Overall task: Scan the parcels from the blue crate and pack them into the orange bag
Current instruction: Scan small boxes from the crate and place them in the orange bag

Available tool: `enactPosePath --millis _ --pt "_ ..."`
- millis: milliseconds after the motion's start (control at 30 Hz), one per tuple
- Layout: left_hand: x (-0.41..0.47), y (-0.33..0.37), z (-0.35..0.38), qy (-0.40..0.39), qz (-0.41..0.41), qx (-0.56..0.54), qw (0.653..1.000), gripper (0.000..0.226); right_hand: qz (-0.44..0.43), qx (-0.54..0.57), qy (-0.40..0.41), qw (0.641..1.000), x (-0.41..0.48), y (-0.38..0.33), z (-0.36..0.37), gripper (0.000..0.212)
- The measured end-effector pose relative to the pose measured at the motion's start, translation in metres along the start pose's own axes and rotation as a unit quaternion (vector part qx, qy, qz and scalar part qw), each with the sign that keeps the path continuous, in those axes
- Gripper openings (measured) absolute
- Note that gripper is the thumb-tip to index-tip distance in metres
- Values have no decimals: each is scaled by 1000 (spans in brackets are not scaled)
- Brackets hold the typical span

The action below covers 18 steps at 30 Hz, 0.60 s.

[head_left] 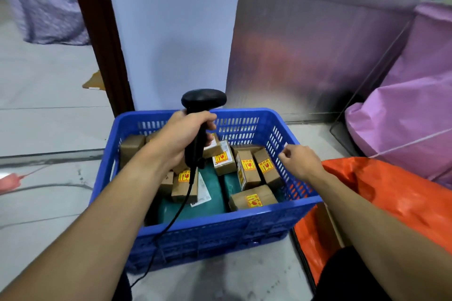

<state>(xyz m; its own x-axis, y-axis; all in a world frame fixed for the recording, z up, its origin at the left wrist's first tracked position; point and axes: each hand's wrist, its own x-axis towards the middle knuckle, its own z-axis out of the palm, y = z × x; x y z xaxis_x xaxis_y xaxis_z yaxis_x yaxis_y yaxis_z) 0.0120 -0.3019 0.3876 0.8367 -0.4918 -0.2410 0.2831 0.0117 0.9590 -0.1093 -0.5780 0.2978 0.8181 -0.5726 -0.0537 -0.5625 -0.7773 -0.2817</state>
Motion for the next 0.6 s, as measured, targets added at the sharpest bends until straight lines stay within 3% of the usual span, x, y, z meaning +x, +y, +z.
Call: enactPosePath --millis 267,367,467,600 --pt "13 -8 -14 10 -36 -3 999 29 47 -13 -82 995 23 -15 57 36" --pt "24 -13 -19 20 -44 -9 999 33 37 -58 -161 984 29 -21 78 40" --pt "33 -18 -20 24 -55 -11 998 33 12 -112 -228 967 32 -19 99 58" --pt "36 -19 -16 14 -60 -6 998 29 5 -163 -231 959 39 -23 113 78"
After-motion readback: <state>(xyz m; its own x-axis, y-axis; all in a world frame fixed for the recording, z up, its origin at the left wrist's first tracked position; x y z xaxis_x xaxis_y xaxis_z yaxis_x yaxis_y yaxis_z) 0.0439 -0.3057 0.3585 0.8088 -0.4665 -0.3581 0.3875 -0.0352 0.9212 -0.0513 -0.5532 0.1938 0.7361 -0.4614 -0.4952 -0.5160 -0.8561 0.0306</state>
